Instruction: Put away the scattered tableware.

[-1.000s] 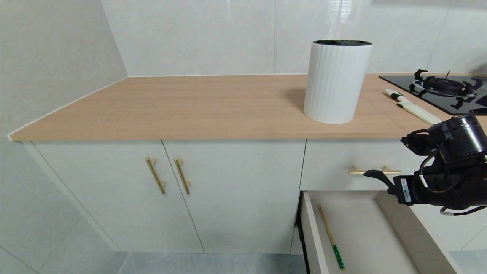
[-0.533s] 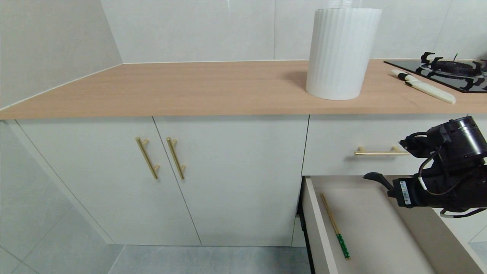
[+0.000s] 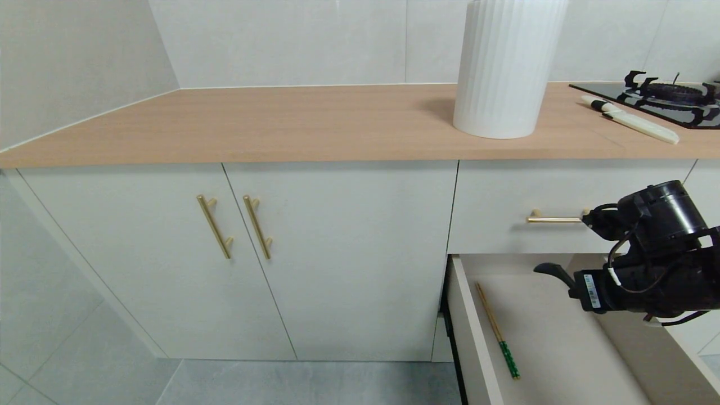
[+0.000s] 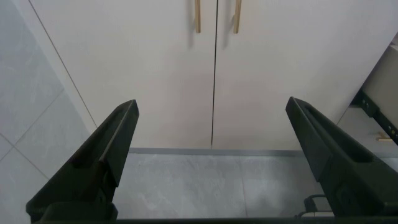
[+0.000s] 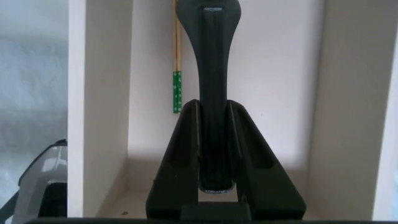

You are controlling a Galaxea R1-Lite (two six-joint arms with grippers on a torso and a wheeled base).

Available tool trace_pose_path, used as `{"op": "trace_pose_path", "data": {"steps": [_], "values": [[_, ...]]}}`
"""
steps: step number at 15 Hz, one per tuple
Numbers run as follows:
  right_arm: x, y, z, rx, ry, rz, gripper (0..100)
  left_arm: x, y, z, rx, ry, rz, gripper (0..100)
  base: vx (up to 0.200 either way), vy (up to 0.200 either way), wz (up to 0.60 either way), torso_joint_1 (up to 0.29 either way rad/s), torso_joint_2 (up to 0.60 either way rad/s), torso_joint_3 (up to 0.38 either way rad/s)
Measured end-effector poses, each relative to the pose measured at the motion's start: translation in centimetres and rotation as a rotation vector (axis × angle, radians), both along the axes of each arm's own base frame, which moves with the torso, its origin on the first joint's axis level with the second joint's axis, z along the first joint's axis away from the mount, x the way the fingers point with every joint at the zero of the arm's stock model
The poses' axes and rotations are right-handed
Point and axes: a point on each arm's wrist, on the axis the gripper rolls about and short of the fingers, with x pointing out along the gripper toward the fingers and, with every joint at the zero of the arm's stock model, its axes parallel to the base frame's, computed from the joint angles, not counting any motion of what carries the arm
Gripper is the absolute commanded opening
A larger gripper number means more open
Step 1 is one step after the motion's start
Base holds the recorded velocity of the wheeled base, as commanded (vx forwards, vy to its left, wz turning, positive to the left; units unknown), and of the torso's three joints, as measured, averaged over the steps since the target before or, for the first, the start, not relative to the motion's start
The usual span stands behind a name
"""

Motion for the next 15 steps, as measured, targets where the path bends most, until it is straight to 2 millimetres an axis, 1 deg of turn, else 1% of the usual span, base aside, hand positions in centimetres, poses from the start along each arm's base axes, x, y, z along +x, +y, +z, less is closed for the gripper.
{"op": "trace_pose_path", "data": {"steps": [3,5,10,13,15], "values": [[1.2,0.3,-1.5,-0.011,0.038,-0.003,0,0.0,0.0,0.0,0.000,0.000,0.000,100,0.000,0.000,0.00,0.000,0.00,0.000],[2.6,0.5,-3.3,-0.025,0.065,-0.013,0,0.0,0.0,0.0,0.000,0.000,0.000,100,0.000,0.000,0.00,0.000,0.00,0.000],[5.9,0.6,-8.9,-0.069,0.136,-0.058,0,0.0,0.0,0.0,0.000,0.000,0.000,100,0.000,0.000,0.00,0.000,0.00,0.000],[7.7,0.5,-12.2,-0.055,0.078,-0.075,0,0.0,0.0,0.0,0.000,0.000,0.000,100,0.000,0.000,0.00,0.000,0.00,0.000],[8.2,0.4,-14.3,-0.052,0.052,-0.083,0,0.0,0.0,0.0,0.000,0.000,0.000,100,0.000,0.000,0.00,0.000,0.00,0.000]]}}
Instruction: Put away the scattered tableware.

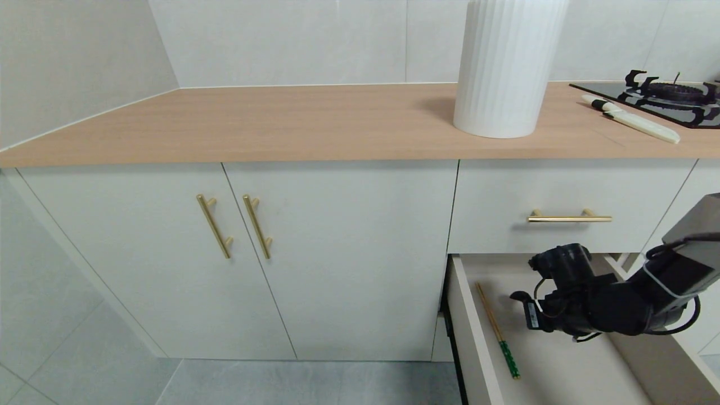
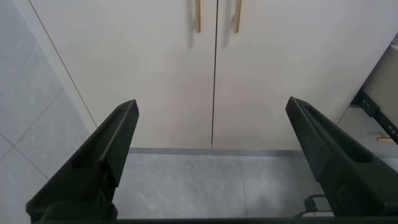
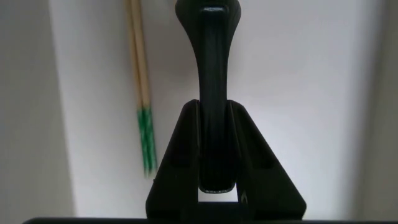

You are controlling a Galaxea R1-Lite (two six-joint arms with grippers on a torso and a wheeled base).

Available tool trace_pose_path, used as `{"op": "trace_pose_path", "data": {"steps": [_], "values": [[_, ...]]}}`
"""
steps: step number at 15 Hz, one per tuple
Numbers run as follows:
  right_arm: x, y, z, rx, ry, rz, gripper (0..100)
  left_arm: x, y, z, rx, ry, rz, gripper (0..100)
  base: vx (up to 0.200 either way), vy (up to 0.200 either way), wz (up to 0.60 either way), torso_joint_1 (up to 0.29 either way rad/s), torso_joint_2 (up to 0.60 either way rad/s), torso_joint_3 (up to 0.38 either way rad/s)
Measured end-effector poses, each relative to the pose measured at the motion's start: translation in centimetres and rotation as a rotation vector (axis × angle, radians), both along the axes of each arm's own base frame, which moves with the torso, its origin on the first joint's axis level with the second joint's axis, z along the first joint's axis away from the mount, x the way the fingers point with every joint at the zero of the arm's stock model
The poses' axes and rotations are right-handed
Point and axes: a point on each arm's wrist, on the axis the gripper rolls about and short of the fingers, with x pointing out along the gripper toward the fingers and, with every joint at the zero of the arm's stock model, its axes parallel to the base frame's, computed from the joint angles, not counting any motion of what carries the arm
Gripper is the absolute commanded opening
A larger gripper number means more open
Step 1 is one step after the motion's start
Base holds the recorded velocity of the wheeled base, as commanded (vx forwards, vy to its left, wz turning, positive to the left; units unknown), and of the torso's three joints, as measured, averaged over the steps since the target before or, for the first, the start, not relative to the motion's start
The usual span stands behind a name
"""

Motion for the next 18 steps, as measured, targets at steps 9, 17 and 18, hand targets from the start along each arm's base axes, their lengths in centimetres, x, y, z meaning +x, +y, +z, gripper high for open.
{"op": "trace_pose_path", "data": {"steps": [9,17,18], "values": [[0.5,-0.7,-4.7,-0.012,0.055,-0.022,0,0.0,0.0,0.0,0.000,0.000,0.000,100,0.000,0.000,0.00,0.000,0.00,0.000],[0.5,-0.7,-4.4,-0.008,0.043,-0.026,100,0.0,0.0,0.0,0.000,0.000,0.000,100,0.000,0.000,0.00,0.000,0.00,0.000],[0.5,-0.9,-3.8,-0.005,0.028,-0.029,100,0.0,0.0,0.0,0.000,0.000,0.000,100,0.000,0.000,0.00,0.000,0.00,0.000]]}}
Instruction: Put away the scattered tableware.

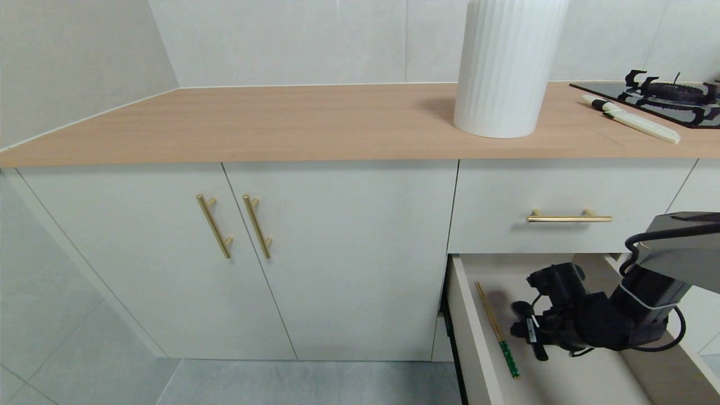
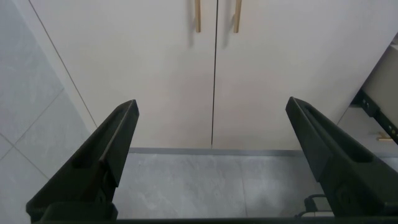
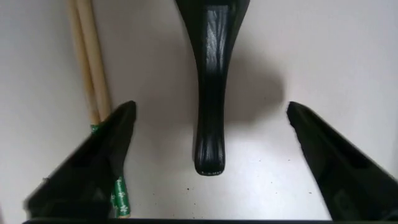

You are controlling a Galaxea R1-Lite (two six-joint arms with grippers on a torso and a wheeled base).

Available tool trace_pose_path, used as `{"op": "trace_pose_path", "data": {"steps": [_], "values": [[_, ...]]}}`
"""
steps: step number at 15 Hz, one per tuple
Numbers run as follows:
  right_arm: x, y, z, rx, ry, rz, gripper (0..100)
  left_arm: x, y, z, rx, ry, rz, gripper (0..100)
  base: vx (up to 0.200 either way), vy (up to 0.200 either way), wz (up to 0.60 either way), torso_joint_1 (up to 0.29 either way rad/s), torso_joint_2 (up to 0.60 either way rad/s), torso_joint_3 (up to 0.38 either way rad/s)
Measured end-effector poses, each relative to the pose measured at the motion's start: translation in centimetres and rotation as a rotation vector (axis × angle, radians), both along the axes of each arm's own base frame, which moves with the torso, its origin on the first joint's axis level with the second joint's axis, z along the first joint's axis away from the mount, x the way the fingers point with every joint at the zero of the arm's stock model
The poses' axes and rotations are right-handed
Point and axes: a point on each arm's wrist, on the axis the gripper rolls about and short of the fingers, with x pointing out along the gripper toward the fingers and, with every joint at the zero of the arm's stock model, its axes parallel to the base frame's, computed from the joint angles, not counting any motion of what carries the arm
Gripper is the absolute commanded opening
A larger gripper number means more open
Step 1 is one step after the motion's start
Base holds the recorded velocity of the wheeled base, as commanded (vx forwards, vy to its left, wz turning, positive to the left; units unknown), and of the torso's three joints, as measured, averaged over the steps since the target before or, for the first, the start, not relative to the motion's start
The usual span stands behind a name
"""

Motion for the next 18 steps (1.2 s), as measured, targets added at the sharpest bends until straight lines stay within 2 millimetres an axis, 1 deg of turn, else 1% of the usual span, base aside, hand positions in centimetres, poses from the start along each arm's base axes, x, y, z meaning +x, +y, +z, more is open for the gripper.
{"op": "trace_pose_path", "data": {"steps": [3,6,8,9,11,12,13,14,17,18], "values": [[-0.4,-0.6,3.4,0.015,-0.079,-0.016,100,0.0,0.0,0.0,0.000,0.000,0.000,100,0.000,0.000,0.00,0.000,0.00,0.000],[-2.3,-1.4,7.9,0.023,-0.108,-0.023,100,0.0,0.0,0.0,0.000,0.000,0.000,100,0.000,0.000,0.00,0.000,0.00,0.000],[-4.7,-1.6,10.9,0.028,-0.069,-0.012,100,0.0,0.0,0.0,0.000,0.000,0.000,100,0.000,0.000,0.00,0.000,0.00,0.000],[-6.4,-1.6,12.2,0.028,-0.031,0.004,100,0.0,0.0,0.0,0.001,0.000,0.000,100,0.000,0.000,0.00,0.000,0.00,0.000],[-9.4,-1.4,14.3,0.062,0.030,0.050,100,0.0,0.0,0.0,0.001,0.001,0.000,100,0.000,0.000,0.00,0.000,0.00,0.000],[-10.7,-1.2,15.2,0.104,0.041,0.092,100,0.0,0.0,0.0,0.001,0.000,0.000,100,0.000,0.000,0.00,0.000,0.00,0.000],[-11.6,-1.1,15.7,0.127,0.041,0.116,100,0.0,0.0,0.0,0.002,0.001,-0.001,100,0.000,0.000,0.00,0.000,0.00,0.000],[-12.1,-1.1,16.2,0.132,0.021,0.124,100,0.0,0.0,0.0,0.002,0.001,0.000,100,0.000,0.000,0.00,0.000,0.00,0.000],[-13.0,-1.2,17.1,0.133,-0.013,0.130,100,0.0,0.0,0.0,0.001,0.001,-0.001,100,-0.200,0.000,0.00,0.010,0.00,0.004],[-13.4,-1.2,17.3,0.130,0.000,0.134,100,0.0,0.0,0.0,0.000,0.001,0.000,100,-0.200,0.000,0.00,0.002,0.01,0.002]]}}
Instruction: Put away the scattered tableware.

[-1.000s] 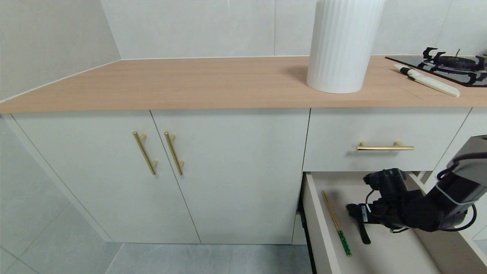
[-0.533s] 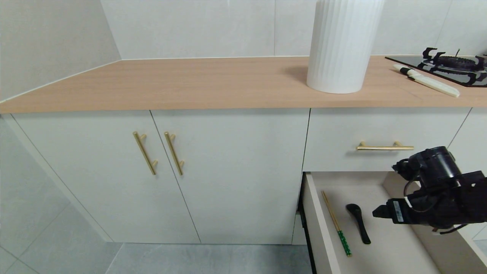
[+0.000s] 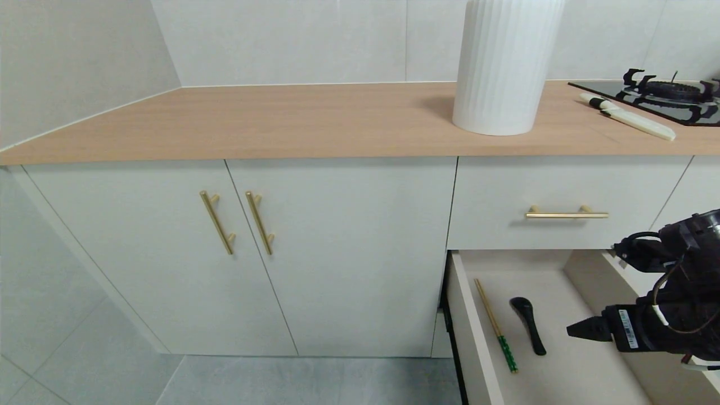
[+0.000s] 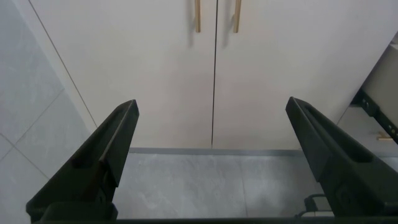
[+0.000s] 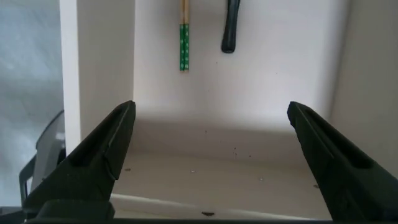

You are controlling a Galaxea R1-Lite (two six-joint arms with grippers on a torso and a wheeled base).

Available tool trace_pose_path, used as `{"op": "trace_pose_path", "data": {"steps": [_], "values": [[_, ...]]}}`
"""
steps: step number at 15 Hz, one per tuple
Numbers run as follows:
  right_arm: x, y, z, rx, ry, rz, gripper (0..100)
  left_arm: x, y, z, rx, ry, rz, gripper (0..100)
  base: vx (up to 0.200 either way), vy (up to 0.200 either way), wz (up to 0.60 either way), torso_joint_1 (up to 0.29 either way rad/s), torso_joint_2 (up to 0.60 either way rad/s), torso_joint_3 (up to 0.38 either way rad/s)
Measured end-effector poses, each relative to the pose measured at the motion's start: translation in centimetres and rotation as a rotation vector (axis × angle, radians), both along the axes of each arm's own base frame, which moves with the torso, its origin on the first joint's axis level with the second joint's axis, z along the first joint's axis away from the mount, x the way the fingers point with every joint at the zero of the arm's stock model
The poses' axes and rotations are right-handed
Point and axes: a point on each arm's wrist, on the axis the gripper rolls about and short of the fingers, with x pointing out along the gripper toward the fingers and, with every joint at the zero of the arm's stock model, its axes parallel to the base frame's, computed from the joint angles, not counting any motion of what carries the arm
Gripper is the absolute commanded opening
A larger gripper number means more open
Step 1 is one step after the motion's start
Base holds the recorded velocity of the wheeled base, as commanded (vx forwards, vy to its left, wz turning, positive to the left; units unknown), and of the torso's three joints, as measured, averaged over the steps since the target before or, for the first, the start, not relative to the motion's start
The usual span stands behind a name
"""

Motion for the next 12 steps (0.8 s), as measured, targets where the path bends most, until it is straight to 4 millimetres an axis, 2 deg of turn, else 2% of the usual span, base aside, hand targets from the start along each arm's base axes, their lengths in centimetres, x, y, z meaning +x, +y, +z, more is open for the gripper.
{"op": "trace_pose_path", "data": {"steps": [5,9,12], "values": [[-1.2,-0.1,0.6,-0.037,0.074,0.005,100,0.0,0.0,0.0,0.000,0.000,0.000,100,-0.200,0.000,0.00,-0.001,0.00,0.006],[-2.3,0.2,0.9,-0.072,0.180,0.050,100,0.0,0.0,0.0,0.000,0.000,0.000,100,0.000,0.000,0.00,0.000,0.00,0.000],[-2.1,0.6,0.7,-0.087,0.239,0.068,100,0.0,0.0,0.0,0.000,0.000,0.000,100,0.000,0.000,0.00,0.000,0.00,0.000]]}}
